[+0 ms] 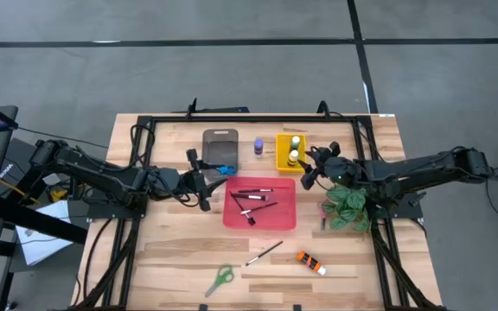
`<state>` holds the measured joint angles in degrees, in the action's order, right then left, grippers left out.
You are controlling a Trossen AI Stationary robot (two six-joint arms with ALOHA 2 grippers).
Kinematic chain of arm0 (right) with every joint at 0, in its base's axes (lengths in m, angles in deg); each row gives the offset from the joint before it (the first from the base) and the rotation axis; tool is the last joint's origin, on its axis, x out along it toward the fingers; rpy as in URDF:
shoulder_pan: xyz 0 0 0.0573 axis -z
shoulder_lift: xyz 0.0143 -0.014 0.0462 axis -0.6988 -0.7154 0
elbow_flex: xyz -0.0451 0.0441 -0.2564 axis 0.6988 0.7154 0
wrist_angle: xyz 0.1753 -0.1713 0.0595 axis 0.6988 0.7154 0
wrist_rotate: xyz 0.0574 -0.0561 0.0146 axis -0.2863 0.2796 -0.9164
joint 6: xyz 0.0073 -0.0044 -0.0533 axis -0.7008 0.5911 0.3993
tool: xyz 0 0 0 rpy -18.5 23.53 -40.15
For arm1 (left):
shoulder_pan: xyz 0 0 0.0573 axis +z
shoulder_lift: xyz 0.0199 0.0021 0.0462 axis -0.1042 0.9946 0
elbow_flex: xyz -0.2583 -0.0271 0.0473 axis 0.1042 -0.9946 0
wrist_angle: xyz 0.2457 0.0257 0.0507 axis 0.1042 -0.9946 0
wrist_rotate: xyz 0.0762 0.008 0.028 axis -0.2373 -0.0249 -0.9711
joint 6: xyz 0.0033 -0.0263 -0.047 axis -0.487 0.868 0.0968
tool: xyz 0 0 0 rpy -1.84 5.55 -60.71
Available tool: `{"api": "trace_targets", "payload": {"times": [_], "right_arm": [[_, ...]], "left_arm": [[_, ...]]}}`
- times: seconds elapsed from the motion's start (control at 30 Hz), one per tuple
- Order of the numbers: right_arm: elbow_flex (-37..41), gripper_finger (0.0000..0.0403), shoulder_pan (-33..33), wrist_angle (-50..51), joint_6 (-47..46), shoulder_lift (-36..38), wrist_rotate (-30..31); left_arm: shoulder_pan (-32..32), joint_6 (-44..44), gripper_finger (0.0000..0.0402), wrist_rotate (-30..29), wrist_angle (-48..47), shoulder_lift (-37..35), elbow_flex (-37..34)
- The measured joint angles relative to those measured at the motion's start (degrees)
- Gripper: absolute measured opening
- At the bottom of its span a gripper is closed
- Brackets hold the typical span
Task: Pick & Place Paint Supplies
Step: Put the pink scissors into the black bin
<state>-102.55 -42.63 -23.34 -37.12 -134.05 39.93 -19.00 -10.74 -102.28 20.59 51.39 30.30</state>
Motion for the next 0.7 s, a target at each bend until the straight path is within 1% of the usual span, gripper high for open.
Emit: {"api": "trace_targets", "payload": {"times": [0.2,0.33,0.4,0.5,0.63,0.7], "right_arm": [[-0.97,0.0178,-2.28,2.28,-0.47,1.92,-6.61],[-4.90,0.0168,-4.38,9.10,-3.98,2.15,-10.00],[-7.11,0.0162,-5.69,13.96,-8.06,1.85,-11.97],[-10.23,0.0153,-7.88,21.91,-17.10,0.55,-14.62],[-13.34,0.0143,-10.07,32.09,-28.91,-2.51,-15.06],[-14.25,0.0139,-10.76,33.98,-32.29,-4.39,-15.04]], "left_arm": [[0.00,0.00,0.0187,-0.02,0.02,0.00,0.00],[0.01,0.00,0.0187,-0.05,0.00,0.00,0.01],[0.01,-0.08,0.0187,-0.10,-0.18,0.00,0.02],[0.02,-0.35,0.0187,-0.29,-0.33,-0.06,0.02],[0.02,-0.42,0.0187,-0.91,-0.18,-0.07,0.02],[0.01,-0.45,0.0187,-1.45,-0.01,-0.07,0.02]]}}
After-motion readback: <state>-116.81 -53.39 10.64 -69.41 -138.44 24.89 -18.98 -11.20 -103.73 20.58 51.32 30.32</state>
